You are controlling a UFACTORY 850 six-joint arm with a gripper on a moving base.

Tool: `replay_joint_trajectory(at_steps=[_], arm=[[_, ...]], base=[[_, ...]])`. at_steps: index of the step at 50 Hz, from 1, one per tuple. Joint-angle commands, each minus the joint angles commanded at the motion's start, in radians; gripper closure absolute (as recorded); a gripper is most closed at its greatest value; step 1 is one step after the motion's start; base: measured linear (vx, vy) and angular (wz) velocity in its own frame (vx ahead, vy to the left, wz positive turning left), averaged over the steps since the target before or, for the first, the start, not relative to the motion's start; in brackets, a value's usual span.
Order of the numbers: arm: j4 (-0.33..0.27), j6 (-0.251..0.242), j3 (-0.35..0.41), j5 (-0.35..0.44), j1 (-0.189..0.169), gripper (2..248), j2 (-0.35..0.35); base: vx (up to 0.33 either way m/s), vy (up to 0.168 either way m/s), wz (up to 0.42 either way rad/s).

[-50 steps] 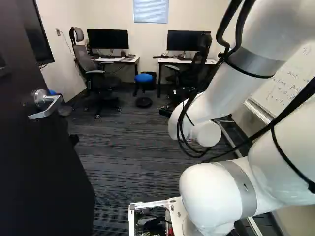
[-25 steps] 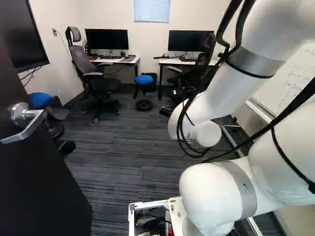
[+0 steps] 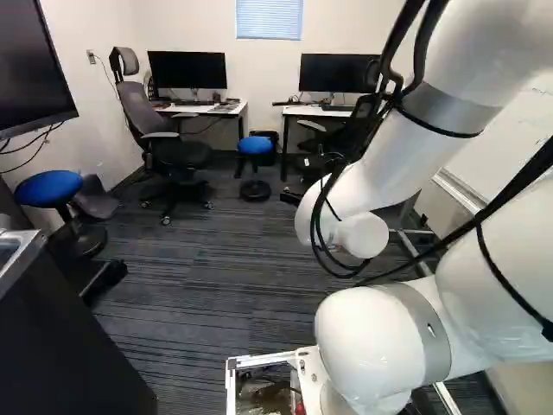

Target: Open the door and move inside

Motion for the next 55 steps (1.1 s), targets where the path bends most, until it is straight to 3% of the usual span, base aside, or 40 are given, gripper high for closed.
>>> replay_joint_trajectory(at_steps=[55], arm=[[0.0,0.0,0.0,0.0,0.0,3,0.0]], base=[[0.205,0.007,0.006]])
